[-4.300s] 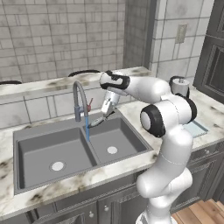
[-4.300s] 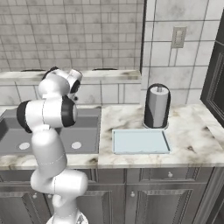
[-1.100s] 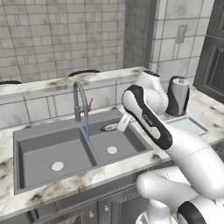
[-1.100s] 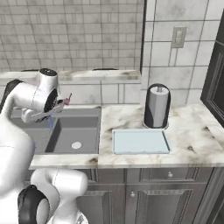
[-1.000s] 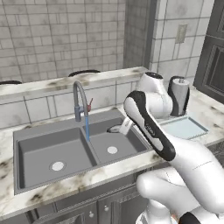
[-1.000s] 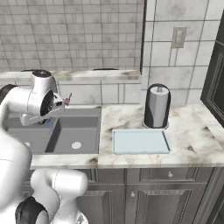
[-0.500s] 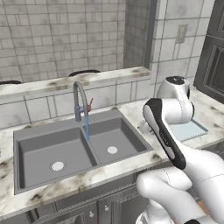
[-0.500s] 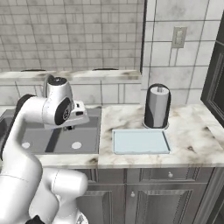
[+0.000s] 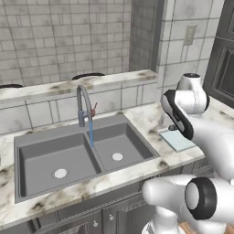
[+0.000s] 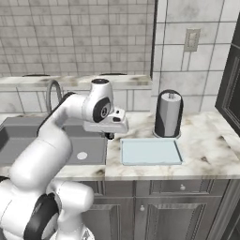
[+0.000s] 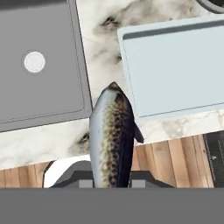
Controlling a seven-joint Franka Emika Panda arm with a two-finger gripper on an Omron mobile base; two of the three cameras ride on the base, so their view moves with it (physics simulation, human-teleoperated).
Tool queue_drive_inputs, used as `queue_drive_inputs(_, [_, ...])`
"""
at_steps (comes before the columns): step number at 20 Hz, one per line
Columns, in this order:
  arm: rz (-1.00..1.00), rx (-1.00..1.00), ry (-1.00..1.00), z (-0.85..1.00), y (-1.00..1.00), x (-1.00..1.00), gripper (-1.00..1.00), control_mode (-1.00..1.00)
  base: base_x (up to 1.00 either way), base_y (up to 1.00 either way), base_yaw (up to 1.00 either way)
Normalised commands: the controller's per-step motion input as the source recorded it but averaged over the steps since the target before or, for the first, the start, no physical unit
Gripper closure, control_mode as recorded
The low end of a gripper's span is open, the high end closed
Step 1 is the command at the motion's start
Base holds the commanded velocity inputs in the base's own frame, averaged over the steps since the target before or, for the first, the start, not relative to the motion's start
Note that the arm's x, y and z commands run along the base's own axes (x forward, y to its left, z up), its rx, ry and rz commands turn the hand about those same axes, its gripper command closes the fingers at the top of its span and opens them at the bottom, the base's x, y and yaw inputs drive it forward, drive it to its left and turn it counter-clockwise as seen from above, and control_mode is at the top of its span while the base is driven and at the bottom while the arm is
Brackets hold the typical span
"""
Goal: Take the fish out of the fridge, briefly rinse it in the sink, and place it on the tray next to the sink.
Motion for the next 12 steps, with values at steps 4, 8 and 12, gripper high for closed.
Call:
queue_drive_inputs(4, [-0.34,-0.01,0.11,-0.24,-1.00,0.60,1.00,-1.00,0.00,0.00,0.00])
queue_drive_inputs(8, [-0.29,-0.11,-0.06,-0.87,-0.72,0.09,1.00,-1.00,0.00,0.00,0.00])
queue_drive_inputs(12, [0.00,-0.06,-0.12,-0.68,-0.29,0.18,1.00,-1.00,0.00,0.00,0.00])
